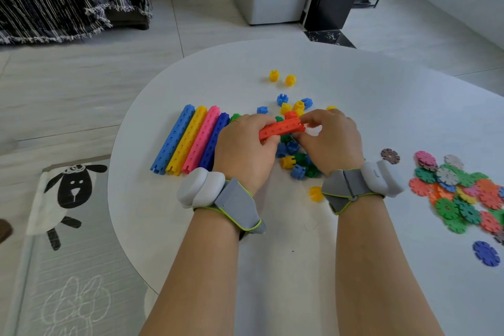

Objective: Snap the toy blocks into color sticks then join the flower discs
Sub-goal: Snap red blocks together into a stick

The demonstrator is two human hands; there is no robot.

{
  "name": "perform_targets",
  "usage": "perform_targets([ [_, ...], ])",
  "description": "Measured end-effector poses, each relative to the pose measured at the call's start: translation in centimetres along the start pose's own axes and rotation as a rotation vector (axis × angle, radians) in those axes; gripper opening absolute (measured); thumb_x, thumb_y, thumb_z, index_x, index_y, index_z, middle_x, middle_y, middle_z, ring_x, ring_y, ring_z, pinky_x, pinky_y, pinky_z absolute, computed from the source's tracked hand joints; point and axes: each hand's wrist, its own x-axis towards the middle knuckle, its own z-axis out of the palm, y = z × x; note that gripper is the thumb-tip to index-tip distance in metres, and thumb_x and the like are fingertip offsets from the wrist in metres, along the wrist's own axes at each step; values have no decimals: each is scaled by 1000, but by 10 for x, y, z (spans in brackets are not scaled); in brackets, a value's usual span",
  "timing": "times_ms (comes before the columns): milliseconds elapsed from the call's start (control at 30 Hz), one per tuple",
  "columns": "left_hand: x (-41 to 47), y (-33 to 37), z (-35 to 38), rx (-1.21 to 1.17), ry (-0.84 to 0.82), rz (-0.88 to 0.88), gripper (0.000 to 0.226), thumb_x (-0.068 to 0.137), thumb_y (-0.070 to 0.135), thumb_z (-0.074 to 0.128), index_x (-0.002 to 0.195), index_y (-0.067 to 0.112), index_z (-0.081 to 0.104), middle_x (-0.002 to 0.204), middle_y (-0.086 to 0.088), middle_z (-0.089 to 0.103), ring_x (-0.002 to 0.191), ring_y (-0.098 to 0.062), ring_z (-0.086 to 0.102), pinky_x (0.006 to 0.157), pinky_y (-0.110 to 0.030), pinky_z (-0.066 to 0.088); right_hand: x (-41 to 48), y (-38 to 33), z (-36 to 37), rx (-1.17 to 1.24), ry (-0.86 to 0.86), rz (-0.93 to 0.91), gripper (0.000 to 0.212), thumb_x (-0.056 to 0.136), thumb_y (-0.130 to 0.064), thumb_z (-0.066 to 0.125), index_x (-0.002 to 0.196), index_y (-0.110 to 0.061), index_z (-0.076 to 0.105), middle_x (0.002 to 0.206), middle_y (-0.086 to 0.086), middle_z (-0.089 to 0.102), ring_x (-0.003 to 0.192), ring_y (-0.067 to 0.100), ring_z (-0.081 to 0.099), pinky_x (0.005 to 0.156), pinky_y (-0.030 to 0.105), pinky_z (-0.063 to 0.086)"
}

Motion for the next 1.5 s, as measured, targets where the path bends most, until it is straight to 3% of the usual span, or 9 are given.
perform_targets([
  [133, -1, -1, -1, 0, 0, -11, 28, 90, 22, 58, 117, 22, 64, 110, 2, 65, 100, -14, 55, 83, -17, 36, -4, -1, -5, 128, 75, 3, 12, 83, -30, 67, 95, -27, 68, 93, -9, 66, 91, 16, 58, 85, 35, 47],
  [233, -1, -1, -3, -32, 10, -15, 28, 89, 22, 59, 116, 22, 64, 109, 4, 65, 94, -8, 54, 73, -7, 31, -8, -5, -19, 502, 121, 64, 14, 85, -23, 67, 99, -22, 68, 86, -8, 70, 80, 7, 64, 80, 26, 52],
  [367, -2, 1, -4, -102, 22, -2, 25, 88, 21, 61, 112, 23, 66, 99, 10, 64, 81, -1, 49, 69, 3, 32, -18, -8, -26, 939, -32, 113, 16, 91, -10, 61, 104, -13, 69, 85, 8, 72, 76, 14, 70, 70, 23, 55],
  [567, -4, 2, -6, -119, 23, 13, 25, 89, 21, 61, 113, 22, 65, 89, 16, 55, 74, -1, 48, 68, 7, 31, -22, -11, -26, 1214, -119, 199, 13, 91, -6, 58, 98, -8, 69, 93, 13, 73, 88, 25, 72, 76, 29, 57],
  [1100, -5, 2, -6, -211, 8, 35, 26, 88, 23, 62, 114, 23, 66, 97, 12, 64, 83, 1, 53, 74, 1, 36, -24, -11, -27, 1378, -93, 189, 13, 91, -3, 55, 95, -4, 67, 85, 9, 74, 84, 22, 71, 72, 27, 57],
  [1500, -6, 2, -6, -185, -4, 40, 28, 86, 22, 65, 114, 24, 66, 95, 12, 63, 83, 0, 53, 74, 1, 36, -25, -4, -35, 1116, -115, 146, 10, 89, -8, 62, 93, -10, 71, 86, 11, 74, 83, 25, 72, 68, 26, 57],
])
